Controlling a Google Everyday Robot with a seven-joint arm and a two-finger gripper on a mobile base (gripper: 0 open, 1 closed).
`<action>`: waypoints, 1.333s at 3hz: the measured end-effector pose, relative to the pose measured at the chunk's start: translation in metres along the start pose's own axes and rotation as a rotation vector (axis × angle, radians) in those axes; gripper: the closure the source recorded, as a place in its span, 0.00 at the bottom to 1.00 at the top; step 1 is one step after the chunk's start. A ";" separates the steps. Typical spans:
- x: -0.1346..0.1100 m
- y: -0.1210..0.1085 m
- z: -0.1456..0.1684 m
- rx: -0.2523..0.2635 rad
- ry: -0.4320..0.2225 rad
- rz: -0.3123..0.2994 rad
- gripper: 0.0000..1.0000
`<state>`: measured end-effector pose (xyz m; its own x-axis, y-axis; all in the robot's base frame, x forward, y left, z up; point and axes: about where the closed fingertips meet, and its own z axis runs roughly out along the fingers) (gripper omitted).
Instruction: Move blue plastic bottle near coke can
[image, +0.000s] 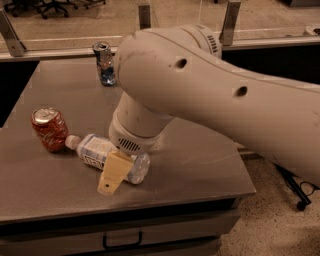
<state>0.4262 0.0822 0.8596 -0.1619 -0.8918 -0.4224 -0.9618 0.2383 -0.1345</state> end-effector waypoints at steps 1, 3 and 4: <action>-0.001 -0.001 -0.007 -0.003 -0.017 0.012 0.00; 0.035 -0.051 -0.082 0.005 -0.088 0.071 0.00; 0.030 -0.057 -0.095 0.026 -0.104 0.064 0.00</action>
Offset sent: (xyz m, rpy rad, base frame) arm 0.0193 -0.0641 0.0632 0.1120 0.0323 -0.0313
